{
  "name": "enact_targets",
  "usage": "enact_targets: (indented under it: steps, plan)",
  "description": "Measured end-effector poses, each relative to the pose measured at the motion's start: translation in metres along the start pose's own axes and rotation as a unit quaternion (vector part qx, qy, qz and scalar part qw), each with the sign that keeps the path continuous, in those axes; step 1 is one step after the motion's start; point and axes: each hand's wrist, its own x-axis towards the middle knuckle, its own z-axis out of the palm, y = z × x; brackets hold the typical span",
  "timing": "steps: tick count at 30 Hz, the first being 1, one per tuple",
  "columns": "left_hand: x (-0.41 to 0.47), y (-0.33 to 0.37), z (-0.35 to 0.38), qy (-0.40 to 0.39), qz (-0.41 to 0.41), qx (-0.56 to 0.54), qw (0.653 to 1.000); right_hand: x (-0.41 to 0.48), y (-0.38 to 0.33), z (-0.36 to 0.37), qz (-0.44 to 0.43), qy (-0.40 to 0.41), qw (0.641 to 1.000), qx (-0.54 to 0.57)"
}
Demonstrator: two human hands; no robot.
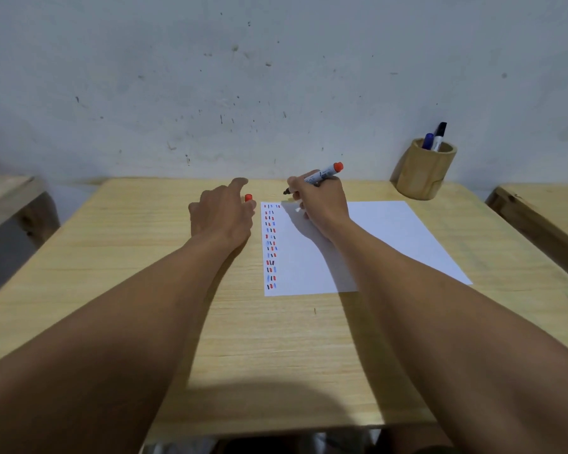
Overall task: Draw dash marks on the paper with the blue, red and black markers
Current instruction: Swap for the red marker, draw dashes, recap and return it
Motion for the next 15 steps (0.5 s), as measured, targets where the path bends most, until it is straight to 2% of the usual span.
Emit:
enact_targets:
  steps: [7,10,15]
  plan:
    - [0.014,0.004,-0.002,0.014,-0.021,-0.043,0.999,-0.006,-0.023,-0.014,-0.006,-0.008,0.999,0.044]
    - [0.016,0.019,-0.011,0.040,-0.051,-0.135,0.989,-0.008,-0.032,-0.021,-0.012,-0.007,0.998,0.065]
    - [0.022,0.052,-0.036,0.049,-0.095,-0.284,0.953,-0.017,-0.051,-0.040,-0.011,-0.015,0.991,0.130]
